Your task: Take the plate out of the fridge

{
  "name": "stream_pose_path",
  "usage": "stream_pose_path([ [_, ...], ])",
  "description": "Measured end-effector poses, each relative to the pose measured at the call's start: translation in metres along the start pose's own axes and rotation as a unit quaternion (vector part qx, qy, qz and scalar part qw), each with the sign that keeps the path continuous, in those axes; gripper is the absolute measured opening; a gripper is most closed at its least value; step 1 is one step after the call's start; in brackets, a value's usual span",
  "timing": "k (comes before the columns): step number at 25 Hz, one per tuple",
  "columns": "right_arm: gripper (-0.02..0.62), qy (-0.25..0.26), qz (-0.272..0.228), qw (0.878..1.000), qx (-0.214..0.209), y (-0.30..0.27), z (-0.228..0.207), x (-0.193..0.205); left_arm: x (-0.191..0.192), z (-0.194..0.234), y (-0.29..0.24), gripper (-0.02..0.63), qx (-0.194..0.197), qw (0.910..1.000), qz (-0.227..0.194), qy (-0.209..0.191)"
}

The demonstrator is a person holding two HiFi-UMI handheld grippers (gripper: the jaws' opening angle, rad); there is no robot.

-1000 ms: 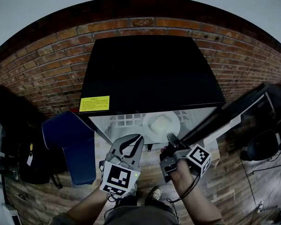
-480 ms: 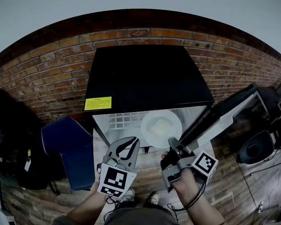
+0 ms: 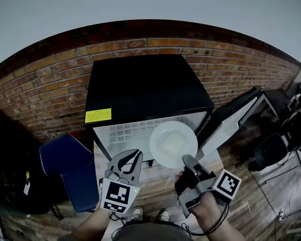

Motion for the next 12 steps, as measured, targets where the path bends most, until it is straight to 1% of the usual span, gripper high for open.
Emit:
stream_pose_path([
  [5, 0.032, -0.001, -0.015, 1.000, 0.007, 0.025, -0.004, -0.007, -0.002, -0.010, -0.001, 0.029, 0.017, 0.9998, -0.004, -0.003],
  [12, 0.032, 0.006, -0.036, 0.999, 0.025, 0.054, -0.027, -0.019, 0.004, -0.029, -0.001, 0.029, 0.043, 0.9991, 0.003, -0.002],
])
Point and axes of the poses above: the fingertips, and each gripper's own axes: y backward along the fingers, z to its left, x out of its underside, the point moved 2 cm from there along y, backward along the fingers, and after that the axes turned 11 degrees about -z, right-handed, at the moved point
